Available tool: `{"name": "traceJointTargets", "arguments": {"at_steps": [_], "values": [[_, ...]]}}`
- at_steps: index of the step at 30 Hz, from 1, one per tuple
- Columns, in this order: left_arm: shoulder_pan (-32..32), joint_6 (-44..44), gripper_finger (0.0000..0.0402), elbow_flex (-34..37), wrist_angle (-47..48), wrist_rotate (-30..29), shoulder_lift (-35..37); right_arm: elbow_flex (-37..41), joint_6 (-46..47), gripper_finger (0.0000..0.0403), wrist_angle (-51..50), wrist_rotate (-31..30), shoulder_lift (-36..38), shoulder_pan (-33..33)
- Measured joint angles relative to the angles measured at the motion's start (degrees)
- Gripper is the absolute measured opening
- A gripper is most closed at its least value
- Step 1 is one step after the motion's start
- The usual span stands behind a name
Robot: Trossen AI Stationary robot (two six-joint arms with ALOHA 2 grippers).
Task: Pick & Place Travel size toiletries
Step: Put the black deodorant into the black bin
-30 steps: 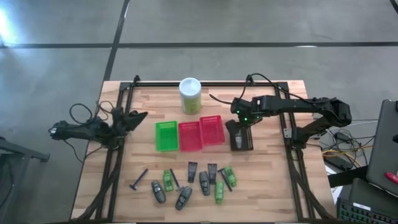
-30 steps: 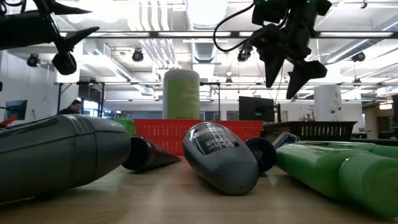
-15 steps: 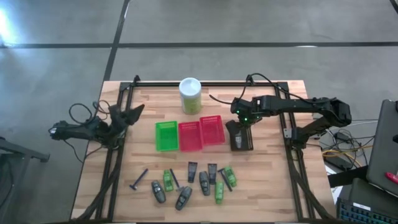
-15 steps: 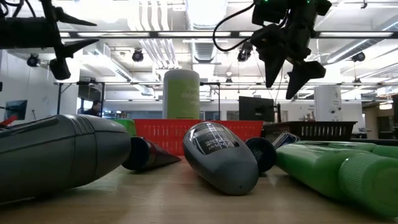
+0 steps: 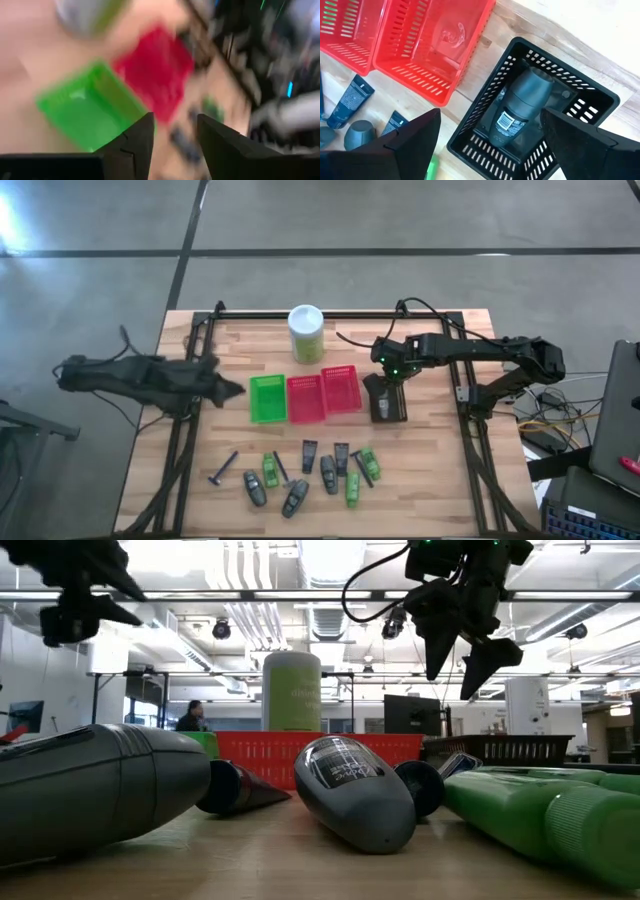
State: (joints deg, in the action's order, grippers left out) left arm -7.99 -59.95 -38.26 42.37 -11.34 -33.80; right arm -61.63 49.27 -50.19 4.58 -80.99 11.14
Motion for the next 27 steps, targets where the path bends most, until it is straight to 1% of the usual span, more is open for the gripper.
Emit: {"name": "traceJointTargets", "arguments": {"at_steps": [2, 3, 5, 6, 8, 10, 11, 13, 16, 17, 18, 19, 23, 27], "values": [[-0.1, -3.6, 0.0156, -2.6, 3.1, 6.0, -4.6, 0.0, 0.1, 0.0344, 0.0, 0.2, 0.0, 0.0], [-0.1, -7.4, 0.0156, -3.5, 4.9, 8.5, -6.8, 0.0, 0.2, 0.0345, 0.0, 0.2, 0.0, 0.0], [-0.1, -20.3, 0.0156, -4.7, 9.7, 13.4, -10.5, 0.0, 1.1, 0.0348, 0.0, 0.2, 0.0, 0.0], [-0.4, -25.0, 0.0156, -4.8, 11.1, 15.8, -12.1, 0.0, 1.3, 0.0349, 0.0, 0.4, 0.0, 0.0], [-2.5, -28.6, 0.0156, -5.0, 10.0, 20.4, -14.7, 0.0, 1.5, 0.035, 0.0, 0.8, 0.0, 0.0], [-5.6, -27.8, 0.0156, -4.7, 8.0, 23.0, -17.0, 0.0, 1.3, 0.0347, 0.0, 1.5, 0.0, 0.0], [-7.1, -23.5, 0.0156, -4.7, 5.7, 23.3, -17.5, 0.0, 1.1, 0.0344, 0.0, 1.7, 0.0, -0.1], [-10.9, -9.1, 0.0156, -4.9, -2.0, 22.8, -19.0, 0.0, -0.1, 0.0338, 0.0, 1.7, 0.0, -0.3], [-16.8, 11.9, 0.0156, -4.6, -5.6, 18.9, -22.1, 0.0, -4.1, 0.0328, 0.6, 1.5, 0.0, -0.3], [-17.9, 17.6, 0.0156, -4.6, -6.9, 19.0, -23.2, 0.0, -5.6, 0.0325, 0.9, 1.5, 0.0, -0.3], [-18.3, 21.4, 0.0156, -4.7, -7.8, 19.6, -24.4, 0.0, -6.8, 0.0323, 1.1, 1.5, 0.0, -0.3], [-18.4, 23.3, 0.0156, -4.8, -7.7, 20.9, -25.8, 0.0, -7.6, 0.032, 1.1, 1.5, 0.0, -0.3], [-20.0, 25.5, 0.0156, -4.8, -6.9, 25.3, -32.5, 0.0, -9.3, 0.0311, 1.0, 1.9, 0.0, -0.3], [-23.6, 35.1, 0.0156, -7.1, -6.9, 26.6, -36.2, 0.0, -8.9, 0.0304, 1.0, 3.0, 0.0, -0.3]]}}
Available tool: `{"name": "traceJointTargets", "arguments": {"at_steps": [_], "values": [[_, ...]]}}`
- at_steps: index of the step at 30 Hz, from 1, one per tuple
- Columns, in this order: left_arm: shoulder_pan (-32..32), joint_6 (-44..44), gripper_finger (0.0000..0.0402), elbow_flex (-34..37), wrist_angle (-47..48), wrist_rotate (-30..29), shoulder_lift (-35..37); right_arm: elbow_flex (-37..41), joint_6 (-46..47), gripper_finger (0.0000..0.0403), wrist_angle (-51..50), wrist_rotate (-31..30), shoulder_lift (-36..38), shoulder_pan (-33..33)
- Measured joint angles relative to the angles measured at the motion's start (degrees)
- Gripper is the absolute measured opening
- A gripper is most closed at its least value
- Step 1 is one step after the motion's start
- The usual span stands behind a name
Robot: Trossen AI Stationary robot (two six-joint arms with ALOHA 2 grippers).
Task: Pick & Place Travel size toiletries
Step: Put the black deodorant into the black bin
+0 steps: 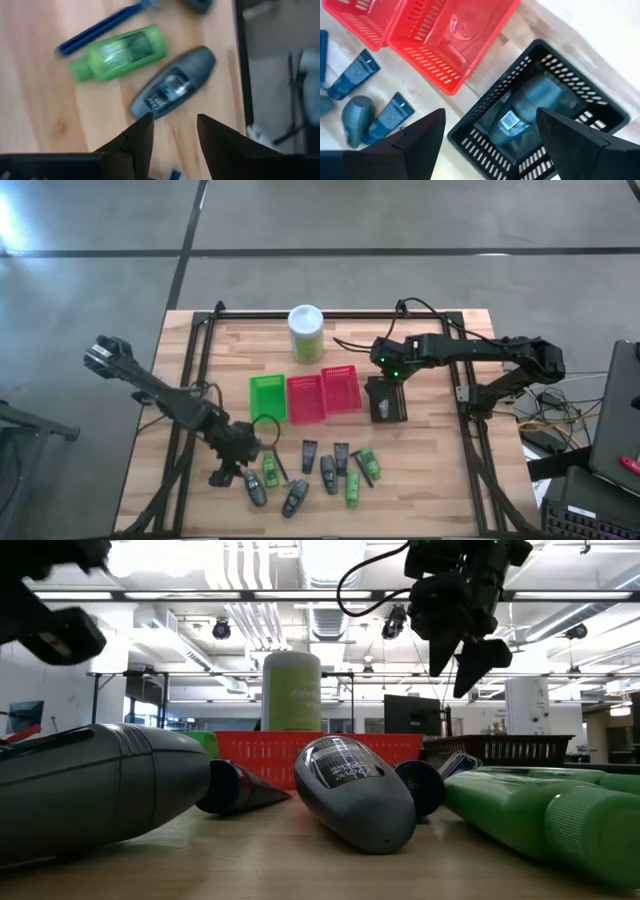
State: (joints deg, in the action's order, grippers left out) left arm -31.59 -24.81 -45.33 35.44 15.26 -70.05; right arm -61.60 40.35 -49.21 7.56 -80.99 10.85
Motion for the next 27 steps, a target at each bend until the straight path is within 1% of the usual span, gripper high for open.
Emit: {"name": "traceJointTargets", "arguments": {"at_steps": [2, 4, 5, 7, 9, 10, 13, 15, 19, 23, 27], "values": [[-1.8, 4.1, 0.0161, -0.5, 1.7, -1.2, -0.5, 0.0, 2.1, 0.0302, 0.0, 0.2, 0.0, 0.0], [-3.0, 8.1, 0.0175, -0.6, 3.0, -3.1, -0.3, 0.0, 5.6, 0.0301, 0.0, 0.2, 0.0, 0.0], [-3.4, 10.5, 0.0186, -0.3, 3.3, -4.8, 0.1, 0.0, 6.9, 0.0302, 0.1, 0.2, 0.0, 0.0], [-4.4, 14.8, 0.0213, 0.9, 3.5, -9.9, 0.8, 0.0, 8.7, 0.0306, 0.0, 0.2, -0.1, -0.2], [-4.6, 18.6, 0.0242, 2.3, 2.6, -14.5, 1.0, 0.0, 9.0, 0.0312, 0.1, 0.4, -0.1, -0.3], [-4.6, 19.9, 0.0256, 3.3, 1.4, -15.0, 1.1, 0.0, 9.0, 0.0315, 0.0, 0.4, -0.1, -0.4], [-4.6, 23.5, 0.0286, 5.5, -2.2, -14.2, 1.1, 0.0, 9.4, 0.0323, 0.0, 0.4, -0.1, -0.3], [-5.0, 24.9, 0.0294, 6.1, -5.6, -13.3, 1.4, 0.0, 10.3, 0.0328, 0.0, 0.4, -0.2, -0.3], [-5.3, 27.5, 0.0294, 6.8, -11.4, -12.6, 1.4, 0.0, 10.7, 0.0334, 0.0, 1.1, -0.2, -0.5], [-6.0, 26.7, 0.0295, 9.1, -16.4, -7.9, -0.1, 0.0, 10.5, 0.0338, 0.0, 1.3, -0.2, -0.5], [-7.0, 28.6, 0.0294, 10.0, -17.8, -7.4, -3.4, 0.0, 10.5, 0.0336, 0.0, 1.3, -0.2, -0.5]]}}
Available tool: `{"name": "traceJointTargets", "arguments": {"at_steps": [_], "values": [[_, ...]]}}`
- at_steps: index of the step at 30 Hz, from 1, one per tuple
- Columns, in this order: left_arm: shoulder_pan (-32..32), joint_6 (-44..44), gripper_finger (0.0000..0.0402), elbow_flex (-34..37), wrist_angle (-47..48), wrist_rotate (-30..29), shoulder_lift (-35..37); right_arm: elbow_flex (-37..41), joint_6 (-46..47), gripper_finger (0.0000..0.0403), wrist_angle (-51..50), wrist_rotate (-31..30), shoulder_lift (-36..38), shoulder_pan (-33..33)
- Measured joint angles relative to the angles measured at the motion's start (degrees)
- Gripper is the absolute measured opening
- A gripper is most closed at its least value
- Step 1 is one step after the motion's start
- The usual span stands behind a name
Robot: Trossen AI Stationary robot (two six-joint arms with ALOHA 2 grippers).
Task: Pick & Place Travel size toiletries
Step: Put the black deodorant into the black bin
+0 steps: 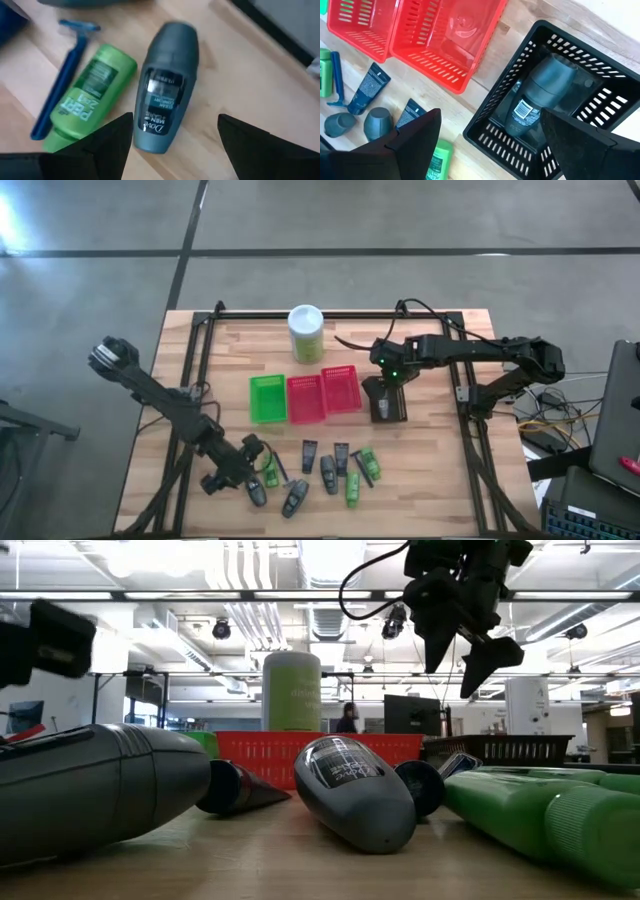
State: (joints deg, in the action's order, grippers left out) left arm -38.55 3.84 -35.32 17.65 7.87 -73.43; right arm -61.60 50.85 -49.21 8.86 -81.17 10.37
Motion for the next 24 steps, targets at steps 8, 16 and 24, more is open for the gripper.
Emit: {"name": "traceJointTargets", "arguments": {"at_steps": [8, 16, 24], "values": [[-0.1, 0.1, 0.0292, -0.1, -3.1, -0.9, -5.4, 0.0, 0.1, 0.0312, 0.0, 0.1, 0.0, 0.0], [-0.5, 0.0, 0.0292, 0.0, -8.6, -0.8, -8.5, 0.0, 0.2, 0.0298, -0.1, 0.1, 0.0, 0.0], [-0.6, -1.6, 0.0291, 0.0, -10.4, -0.5, -11.9, 0.0, 0.2, 0.0309, -0.3, 0.1, 0.0, 0.0]]}}
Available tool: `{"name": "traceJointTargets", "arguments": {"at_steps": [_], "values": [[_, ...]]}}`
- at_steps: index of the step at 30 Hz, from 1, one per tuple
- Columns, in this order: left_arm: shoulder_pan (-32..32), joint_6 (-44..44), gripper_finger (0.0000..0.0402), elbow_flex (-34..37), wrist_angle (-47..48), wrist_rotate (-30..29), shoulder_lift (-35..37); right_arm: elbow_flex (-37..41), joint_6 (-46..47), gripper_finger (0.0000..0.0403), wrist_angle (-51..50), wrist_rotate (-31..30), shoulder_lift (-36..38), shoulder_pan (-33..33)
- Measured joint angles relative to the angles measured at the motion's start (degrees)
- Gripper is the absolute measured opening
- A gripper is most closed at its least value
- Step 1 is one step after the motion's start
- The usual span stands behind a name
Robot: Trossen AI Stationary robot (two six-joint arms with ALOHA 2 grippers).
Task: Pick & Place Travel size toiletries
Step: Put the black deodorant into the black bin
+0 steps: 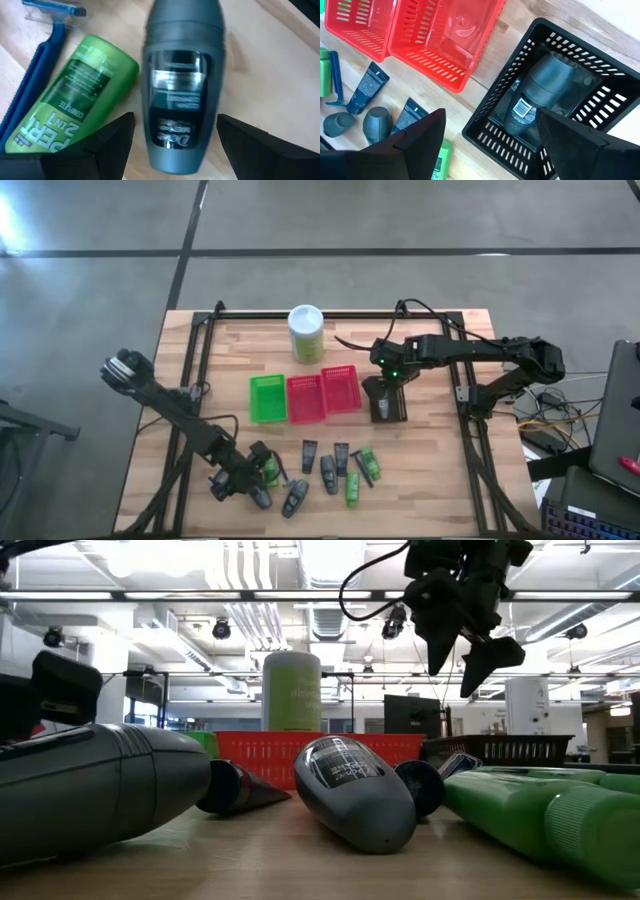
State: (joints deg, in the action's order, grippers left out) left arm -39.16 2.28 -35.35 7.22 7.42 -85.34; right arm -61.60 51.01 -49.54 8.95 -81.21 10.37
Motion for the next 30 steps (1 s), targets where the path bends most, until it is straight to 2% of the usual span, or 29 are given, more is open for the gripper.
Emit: {"name": "traceJointTargets", "arguments": {"at_steps": [7, 11, 17, 24, 30], "values": [[0.0, -3.5, 0.0279, -0.1, -1.7, -0.1, -0.7, 0.0, 0.0, 0.0324, -0.9, 0.0, 0.0, 0.0], [0.0, -4.9, 0.0246, -0.1, -1.9, -0.3, -0.6, 0.0, -0.3, 0.0326, -1.3, 0.0, 0.0, 0.0], [0.0, -5.9, 0.0188, -0.2, -2.3, 0.3, -1.1, 0.0, -0.6, 0.0307, -1.3, 0.0, 0.0, 0.0], [0.0, -10.6, 0.0188, -0.4, 0.2, 0.3, 0.3, -0.1, -0.4, 0.0291, -1.2, 0.0, 0.0, 0.0], [0.0, -14.1, 0.0185, -1.5, 7.4, -4.2, 5.6, -3.5, -5.1, 0.0309, -1.2, -0.1, 0.0, 0.0]]}}
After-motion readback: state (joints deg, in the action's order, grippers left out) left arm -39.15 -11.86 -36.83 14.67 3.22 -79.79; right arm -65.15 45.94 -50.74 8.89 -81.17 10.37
